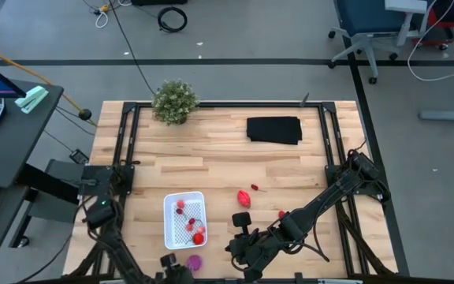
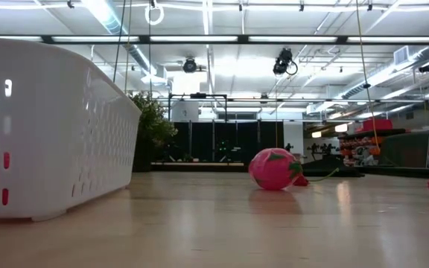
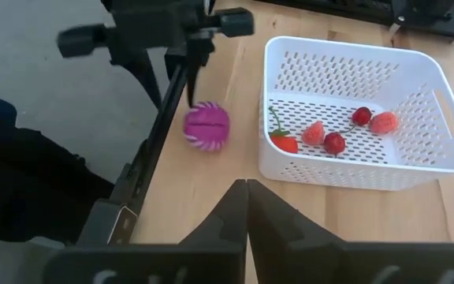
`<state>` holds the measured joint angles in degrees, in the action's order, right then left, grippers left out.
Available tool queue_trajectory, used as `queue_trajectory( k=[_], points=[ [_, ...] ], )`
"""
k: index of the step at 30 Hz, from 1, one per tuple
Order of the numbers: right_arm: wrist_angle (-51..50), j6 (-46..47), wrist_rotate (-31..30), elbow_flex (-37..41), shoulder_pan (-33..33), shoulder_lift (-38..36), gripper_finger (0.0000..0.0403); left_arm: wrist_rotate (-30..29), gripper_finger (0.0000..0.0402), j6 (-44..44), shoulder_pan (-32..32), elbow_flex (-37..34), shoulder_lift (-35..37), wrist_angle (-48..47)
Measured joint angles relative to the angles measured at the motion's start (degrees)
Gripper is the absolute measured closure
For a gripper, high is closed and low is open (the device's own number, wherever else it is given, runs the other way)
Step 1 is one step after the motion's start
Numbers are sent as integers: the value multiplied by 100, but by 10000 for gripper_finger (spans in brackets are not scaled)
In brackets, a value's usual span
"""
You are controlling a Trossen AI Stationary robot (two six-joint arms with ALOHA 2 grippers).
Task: Pick and placing Produce into tupperware
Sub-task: Put the onion into the white bin
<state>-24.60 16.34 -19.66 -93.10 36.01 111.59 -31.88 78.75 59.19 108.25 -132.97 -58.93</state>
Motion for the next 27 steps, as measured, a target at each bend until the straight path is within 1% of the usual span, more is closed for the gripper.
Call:
queue_trajectory(
  k=[4,7,13,16,20,24,27],
  points=[
    [2,0,0,0,0,0,388,-14,239,-324,-311,0,0,-268],
    [0,104,62,0,0,0,390,-31,239,-830,-613,0,0,-301],
    [-140,309,1141,0,57,-4,387,-32,239,-1688,-1200,0,0,-316],
    [-520,196,1423,0,205,-4,376,-28,239,-1964,-1487,0,2,-309],
    [-1031,504,1449,0,412,-4,345,-28,239,-2364,-1834,0,2,-311],
    [-975,839,1414,0,567,17,297,-26,239,-2590,-2071,1,90,-288],
    [-956,878,1069,0,627,69,258,-26,239,-2696,-2143,96,262,-313]
  ],
)
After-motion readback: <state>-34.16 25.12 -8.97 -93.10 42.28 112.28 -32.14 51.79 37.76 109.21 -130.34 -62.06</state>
